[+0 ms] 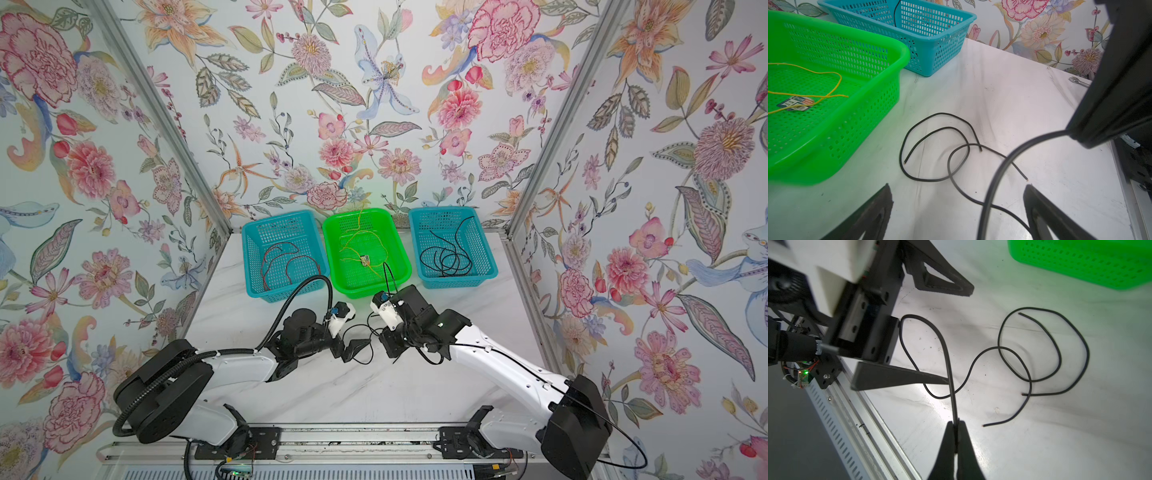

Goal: Untangle and sort cables by color
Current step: Pick up the cable from the center of the table, then place the cable in the container.

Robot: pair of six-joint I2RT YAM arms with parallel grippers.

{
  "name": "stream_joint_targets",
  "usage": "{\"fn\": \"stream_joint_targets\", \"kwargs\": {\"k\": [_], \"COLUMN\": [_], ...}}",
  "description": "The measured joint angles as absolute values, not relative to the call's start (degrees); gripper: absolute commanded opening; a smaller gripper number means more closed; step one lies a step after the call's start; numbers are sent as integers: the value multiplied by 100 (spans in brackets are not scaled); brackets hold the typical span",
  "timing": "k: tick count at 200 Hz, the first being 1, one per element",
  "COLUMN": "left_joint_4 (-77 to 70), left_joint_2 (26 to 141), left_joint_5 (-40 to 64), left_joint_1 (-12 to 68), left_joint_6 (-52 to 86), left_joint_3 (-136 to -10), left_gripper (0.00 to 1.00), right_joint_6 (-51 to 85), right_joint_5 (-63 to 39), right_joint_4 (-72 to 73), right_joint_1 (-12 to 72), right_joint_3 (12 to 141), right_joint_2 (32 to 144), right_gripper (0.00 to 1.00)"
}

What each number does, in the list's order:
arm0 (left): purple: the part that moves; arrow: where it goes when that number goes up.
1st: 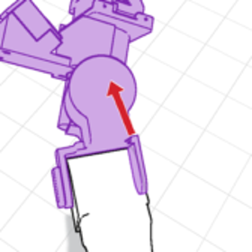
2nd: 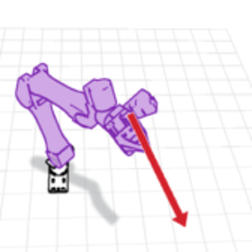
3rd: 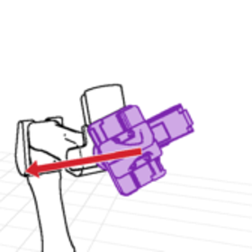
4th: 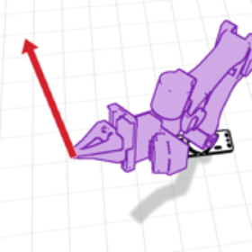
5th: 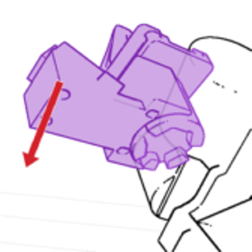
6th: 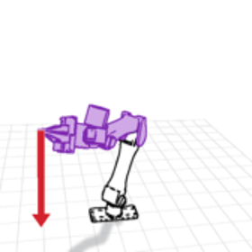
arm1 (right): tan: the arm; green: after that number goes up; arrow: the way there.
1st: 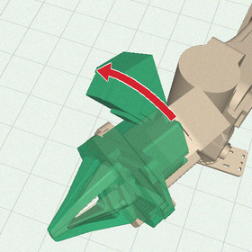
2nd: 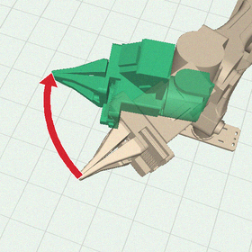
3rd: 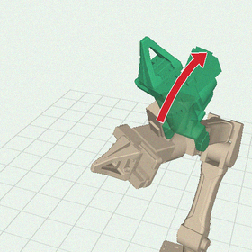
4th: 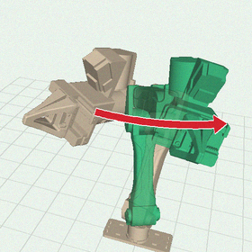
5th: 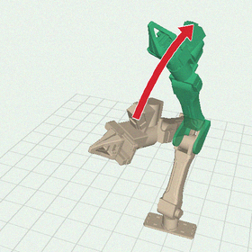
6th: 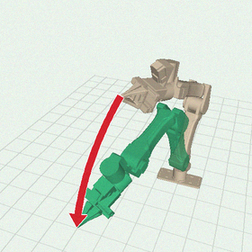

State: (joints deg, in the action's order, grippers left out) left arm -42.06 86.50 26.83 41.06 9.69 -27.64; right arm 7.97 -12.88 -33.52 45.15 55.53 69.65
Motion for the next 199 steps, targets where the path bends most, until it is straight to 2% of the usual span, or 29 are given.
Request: {"fn": "stream_joint_targets", "kwargs": {"k": [54,127,161,199], "left_joint_4": [-4622,-4917,-5017,-5000], "left_joint_2": [9159,9583,9594,9417], "left_joint_5": [2692,2818,2834,2834], "left_joint_1": [4106,4106,4108,4108], "left_joint_6": [1035,1116,1144,1142], "left_joint_3": [-2827,-2827,-2827,-2788], "left_gripper": [95,93,93,94], "right_joint_6": [805,816,773,679], "right_joint_5": [-1603,-2290,-1962,-1439], "right_joint_4": [-3544,-3551,-3599,-3629], "right_joint_1": [4206,3581,3129,2303], "right_joint_3": [6401,8425,9539,10683], "right_joint_2": [6396,6165,6477,7408], "right_gripper": [0,0,0,0]}}
